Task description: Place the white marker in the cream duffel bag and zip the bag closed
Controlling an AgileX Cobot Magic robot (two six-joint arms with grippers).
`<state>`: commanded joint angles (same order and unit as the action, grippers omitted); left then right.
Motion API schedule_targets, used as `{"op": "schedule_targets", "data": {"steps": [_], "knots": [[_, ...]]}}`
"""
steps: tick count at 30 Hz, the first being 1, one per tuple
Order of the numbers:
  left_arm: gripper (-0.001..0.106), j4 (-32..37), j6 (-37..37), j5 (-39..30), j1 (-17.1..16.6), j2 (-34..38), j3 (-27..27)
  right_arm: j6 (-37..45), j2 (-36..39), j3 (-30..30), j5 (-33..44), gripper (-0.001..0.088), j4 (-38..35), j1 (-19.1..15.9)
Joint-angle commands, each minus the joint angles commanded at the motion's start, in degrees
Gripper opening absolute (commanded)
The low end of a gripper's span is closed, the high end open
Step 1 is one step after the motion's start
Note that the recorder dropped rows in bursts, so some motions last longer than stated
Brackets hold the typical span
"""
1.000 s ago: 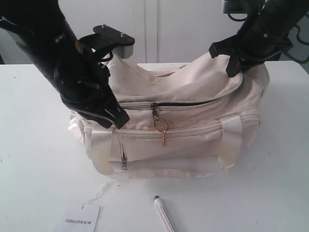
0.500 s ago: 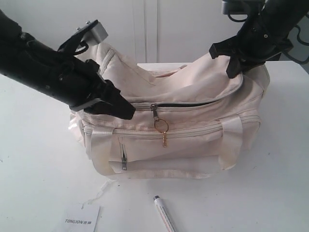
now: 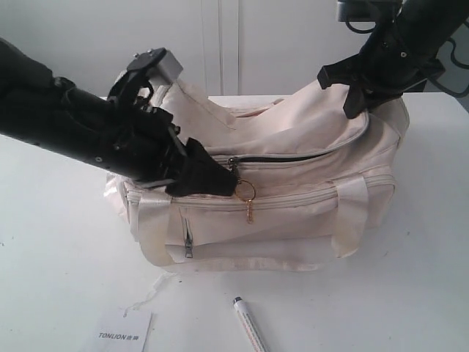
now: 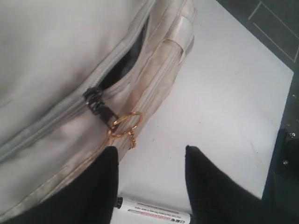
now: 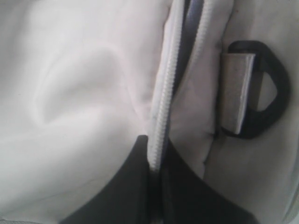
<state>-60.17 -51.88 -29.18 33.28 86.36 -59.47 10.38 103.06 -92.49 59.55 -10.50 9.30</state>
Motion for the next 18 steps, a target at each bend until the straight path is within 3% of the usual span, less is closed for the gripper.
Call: {"op": "schedule_targets", "data": {"steps": [7, 13, 18], "knots": [[0.062, -1.5, -0.8, 4.7, 0.5, 2.5, 0.0, 0.0, 0.0, 0.0, 0.1, 0.0000, 0.0, 0.0], [0.062, -2.4, -1.0, 4.6, 0.5, 4.1, 0.0, 0.0, 0.0, 0.0, 0.1, 0.0000, 0.0, 0.0], [0.062, -10.5, -8.3, 2.8, 0.7, 5.2, 0.0, 0.0, 0.0, 0.0, 0.1, 0.0000, 0.0, 0.0]]}}
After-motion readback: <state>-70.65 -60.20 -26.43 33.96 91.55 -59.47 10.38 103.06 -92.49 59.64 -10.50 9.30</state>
